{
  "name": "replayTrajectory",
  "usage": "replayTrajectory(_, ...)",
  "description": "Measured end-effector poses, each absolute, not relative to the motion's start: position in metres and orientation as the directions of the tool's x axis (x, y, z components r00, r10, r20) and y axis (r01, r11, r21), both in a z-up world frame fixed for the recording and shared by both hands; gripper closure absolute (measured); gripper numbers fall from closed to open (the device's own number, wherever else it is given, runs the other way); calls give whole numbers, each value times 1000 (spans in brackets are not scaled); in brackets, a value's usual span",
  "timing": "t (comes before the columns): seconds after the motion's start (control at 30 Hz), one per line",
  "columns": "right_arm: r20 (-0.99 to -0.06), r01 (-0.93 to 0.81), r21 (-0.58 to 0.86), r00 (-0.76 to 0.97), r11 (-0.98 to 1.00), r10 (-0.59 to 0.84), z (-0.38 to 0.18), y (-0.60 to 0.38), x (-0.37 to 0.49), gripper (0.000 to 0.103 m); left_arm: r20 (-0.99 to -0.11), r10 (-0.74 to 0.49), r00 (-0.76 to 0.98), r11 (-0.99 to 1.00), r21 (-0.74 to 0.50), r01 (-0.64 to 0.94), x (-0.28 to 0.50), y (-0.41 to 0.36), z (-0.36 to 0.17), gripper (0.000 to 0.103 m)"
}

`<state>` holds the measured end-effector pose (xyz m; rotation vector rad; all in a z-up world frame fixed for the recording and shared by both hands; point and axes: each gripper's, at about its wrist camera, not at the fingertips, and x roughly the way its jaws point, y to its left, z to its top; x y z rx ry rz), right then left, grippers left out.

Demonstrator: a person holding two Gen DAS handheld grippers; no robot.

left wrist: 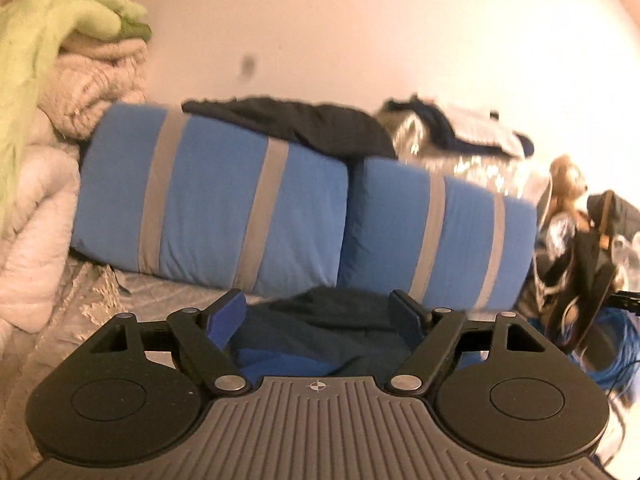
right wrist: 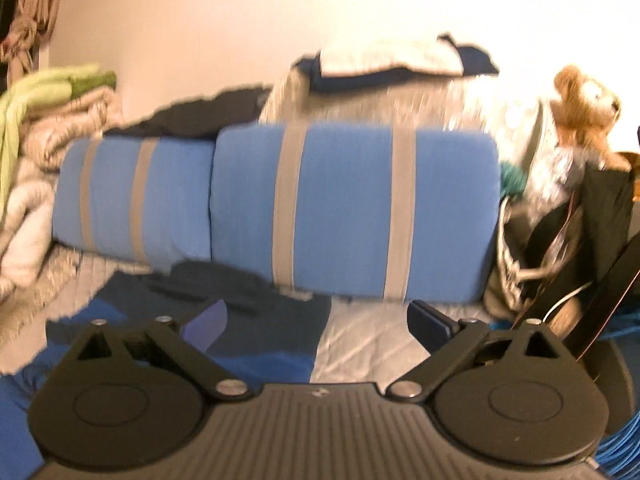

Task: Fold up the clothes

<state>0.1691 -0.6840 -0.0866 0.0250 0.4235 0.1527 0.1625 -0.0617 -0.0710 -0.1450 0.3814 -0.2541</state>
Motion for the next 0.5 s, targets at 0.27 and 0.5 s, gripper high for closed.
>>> replayTrajectory(0.27, -202, -91, 43, 974, 995, 97, -16, -698, 140, 0, -177, -258, 950, 960, -158, 231, 133, -61, -8, 24)
replayTrajectory(0.5, -23, -61, 189, 998, 980, 67, 60, -747, 108, 0, -36, -273, 961, 960, -70, 270, 77, -52, 59, 17)
